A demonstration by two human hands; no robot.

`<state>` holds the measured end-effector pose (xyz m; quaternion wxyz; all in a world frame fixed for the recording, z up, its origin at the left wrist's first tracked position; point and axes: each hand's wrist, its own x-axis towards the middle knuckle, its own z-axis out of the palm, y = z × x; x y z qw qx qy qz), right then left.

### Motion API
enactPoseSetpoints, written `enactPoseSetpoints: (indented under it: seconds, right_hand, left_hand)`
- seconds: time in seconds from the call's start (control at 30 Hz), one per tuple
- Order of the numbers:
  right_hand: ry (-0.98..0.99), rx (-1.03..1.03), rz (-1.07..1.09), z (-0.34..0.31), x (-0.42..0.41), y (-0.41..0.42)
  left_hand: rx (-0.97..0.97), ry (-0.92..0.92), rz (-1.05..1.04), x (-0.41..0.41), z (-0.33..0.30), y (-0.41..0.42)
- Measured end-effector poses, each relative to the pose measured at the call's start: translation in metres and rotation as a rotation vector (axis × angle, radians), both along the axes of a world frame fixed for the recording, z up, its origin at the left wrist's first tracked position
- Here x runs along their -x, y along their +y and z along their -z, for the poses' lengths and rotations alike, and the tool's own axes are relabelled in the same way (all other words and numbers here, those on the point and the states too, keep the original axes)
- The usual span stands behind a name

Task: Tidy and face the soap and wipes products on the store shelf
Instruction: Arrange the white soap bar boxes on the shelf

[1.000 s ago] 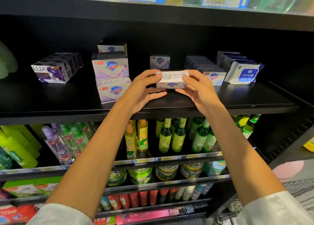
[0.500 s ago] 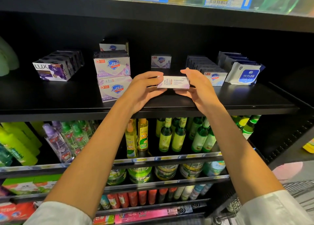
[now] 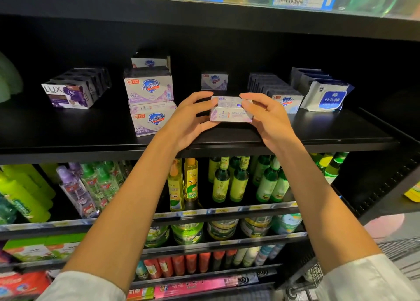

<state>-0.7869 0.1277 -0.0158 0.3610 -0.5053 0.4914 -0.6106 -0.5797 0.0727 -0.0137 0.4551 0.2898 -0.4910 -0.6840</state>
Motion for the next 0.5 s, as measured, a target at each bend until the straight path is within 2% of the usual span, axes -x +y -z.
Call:
enactPoseSetpoints:
  seconds: [0.17, 0.4, 0.5]
  right_hand:
    - [0.008, 0.003, -0.028, -0.0005, -0.0004, 0.0013]
    - [-0.121, -0.054, -0.098, -0.003, -0.0008, -0.0002]
    - [-0.11, -0.059, -0.116, -0.0034, -0.0011, 0.001]
  left_hand:
    - [0.025, -0.028, -0.011, -0.0008, 0.0014, -0.0019]
    - [0.099, -0.045, -0.014, -0.0027, 0.0015, -0.0035]
    - [0.123, -0.041, -0.017, -0.0026, 0.0022, -0.0043]
